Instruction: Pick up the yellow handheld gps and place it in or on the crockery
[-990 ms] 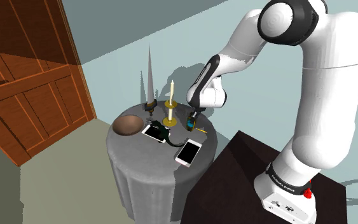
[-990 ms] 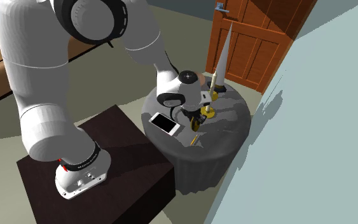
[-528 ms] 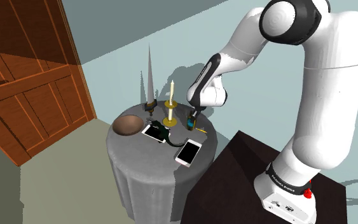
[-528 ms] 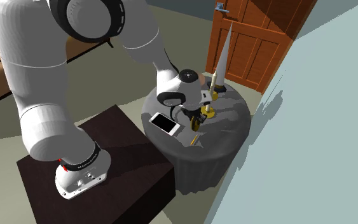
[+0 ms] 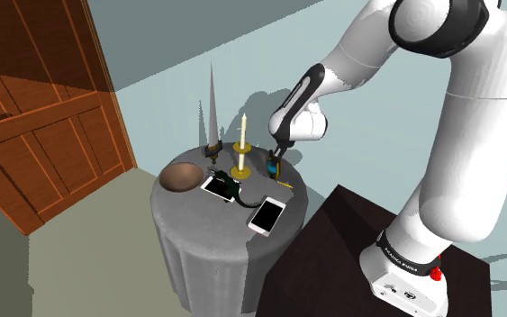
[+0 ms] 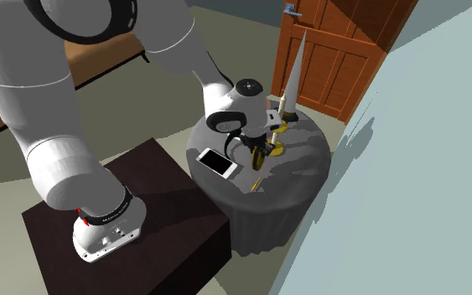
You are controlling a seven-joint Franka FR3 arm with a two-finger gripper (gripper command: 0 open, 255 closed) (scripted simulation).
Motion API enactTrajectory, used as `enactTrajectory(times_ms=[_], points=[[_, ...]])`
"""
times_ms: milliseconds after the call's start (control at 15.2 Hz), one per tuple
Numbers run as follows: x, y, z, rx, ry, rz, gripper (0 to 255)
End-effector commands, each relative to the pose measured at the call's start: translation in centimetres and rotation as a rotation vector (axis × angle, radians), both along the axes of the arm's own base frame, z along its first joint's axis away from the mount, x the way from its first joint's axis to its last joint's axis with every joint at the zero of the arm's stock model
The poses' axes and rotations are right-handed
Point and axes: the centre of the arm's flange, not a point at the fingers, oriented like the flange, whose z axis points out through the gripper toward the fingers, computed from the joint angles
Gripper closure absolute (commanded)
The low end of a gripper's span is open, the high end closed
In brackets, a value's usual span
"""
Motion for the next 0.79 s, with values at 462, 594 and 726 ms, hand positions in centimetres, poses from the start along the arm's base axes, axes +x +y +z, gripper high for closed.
enactTrajectory(times_ms=[462, 594, 726], points=[[0.0, 0.1, 4.7, 0.000, 0.000, 0.000, 255], [0.0, 0.1, 5.7, 0.000, 0.000, 0.000, 255], [0.0, 0.1, 6.8, 0.000, 0.000, 0.000, 255]])
